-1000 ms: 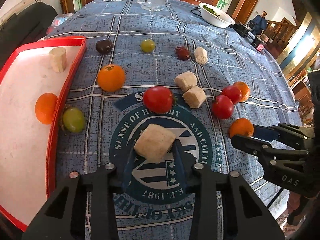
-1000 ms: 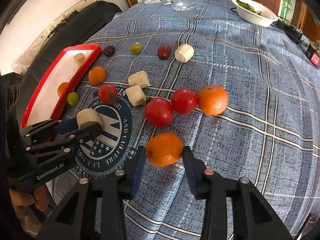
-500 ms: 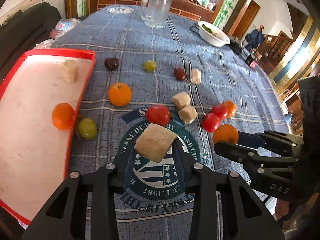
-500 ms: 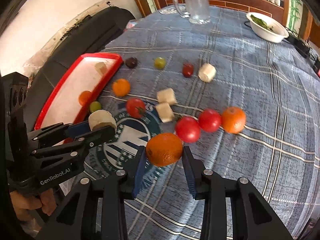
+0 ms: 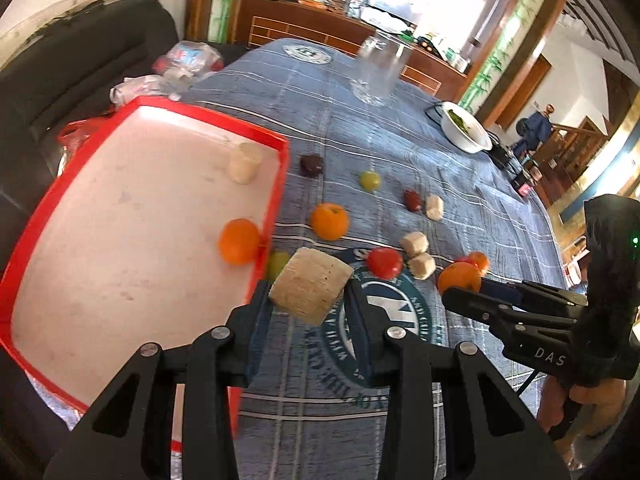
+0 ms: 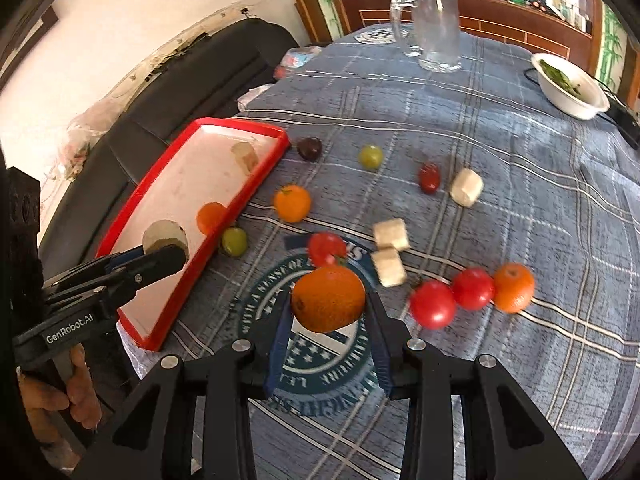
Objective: Organize fruits
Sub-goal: 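Carry cube with left gripper into red tray while right gripper carries orange there, release both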
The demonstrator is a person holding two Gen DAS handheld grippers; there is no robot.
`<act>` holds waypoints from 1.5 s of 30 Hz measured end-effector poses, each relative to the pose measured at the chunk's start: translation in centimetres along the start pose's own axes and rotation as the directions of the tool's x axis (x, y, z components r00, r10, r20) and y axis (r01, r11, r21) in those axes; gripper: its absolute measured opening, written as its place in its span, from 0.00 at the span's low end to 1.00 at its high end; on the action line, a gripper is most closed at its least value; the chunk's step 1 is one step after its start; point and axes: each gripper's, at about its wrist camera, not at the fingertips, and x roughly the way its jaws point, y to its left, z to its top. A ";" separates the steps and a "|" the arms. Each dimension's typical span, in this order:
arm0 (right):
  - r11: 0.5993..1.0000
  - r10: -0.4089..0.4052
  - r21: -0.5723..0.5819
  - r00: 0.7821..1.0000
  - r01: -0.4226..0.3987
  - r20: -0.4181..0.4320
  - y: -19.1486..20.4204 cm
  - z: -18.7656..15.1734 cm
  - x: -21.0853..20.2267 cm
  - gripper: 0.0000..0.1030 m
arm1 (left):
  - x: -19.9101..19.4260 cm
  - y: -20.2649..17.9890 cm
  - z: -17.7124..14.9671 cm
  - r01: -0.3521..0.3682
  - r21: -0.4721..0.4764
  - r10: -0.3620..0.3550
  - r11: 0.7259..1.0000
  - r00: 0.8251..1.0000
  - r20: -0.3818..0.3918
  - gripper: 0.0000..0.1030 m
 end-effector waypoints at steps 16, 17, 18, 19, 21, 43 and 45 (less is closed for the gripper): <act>0.992 0.059 -0.107 0.998 -0.060 -0.008 4.6 3.8 2.2 0.36 | -0.4 4.3 -0.3 -0.058 -0.078 0.059 0.995 0.998 0.003 0.33; 0.992 0.061 -0.112 0.998 -0.061 -0.008 4.8 4.1 2.4 0.36 | -0.3 4.5 -0.2 -0.061 -0.083 0.062 0.995 0.998 0.002 0.33; 0.991 0.062 -0.116 0.998 -0.063 -0.009 5.1 4.4 2.6 0.36 | -0.2 4.7 -0.2 -0.063 -0.091 0.063 0.994 0.998 0.000 0.33; 0.991 0.065 -0.120 0.998 -0.066 -0.010 5.3 4.8 2.8 0.36 | -0.1 5.0 -0.2 -0.064 -0.097 0.064 0.993 0.998 -0.003 0.33; 0.989 0.074 -0.129 0.997 -0.076 -0.016 5.9 5.6 3.4 0.36 | 0.2 5.4 -0.2 -0.068 -0.104 0.068 0.992 0.998 -0.010 0.33; 0.973 0.123 -0.179 0.984 -0.145 -0.126 10.5 11.1 11.1 0.36 | 3.7 7.1 0.4 -0.073 -0.115 0.064 0.991 0.995 -0.078 0.34; 0.972 0.123 -0.183 0.984 -0.146 -0.132 10.7 11.3 11.5 0.36 | 3.8 7.1 0.4 -0.073 -0.112 0.064 0.991 0.995 -0.081 0.34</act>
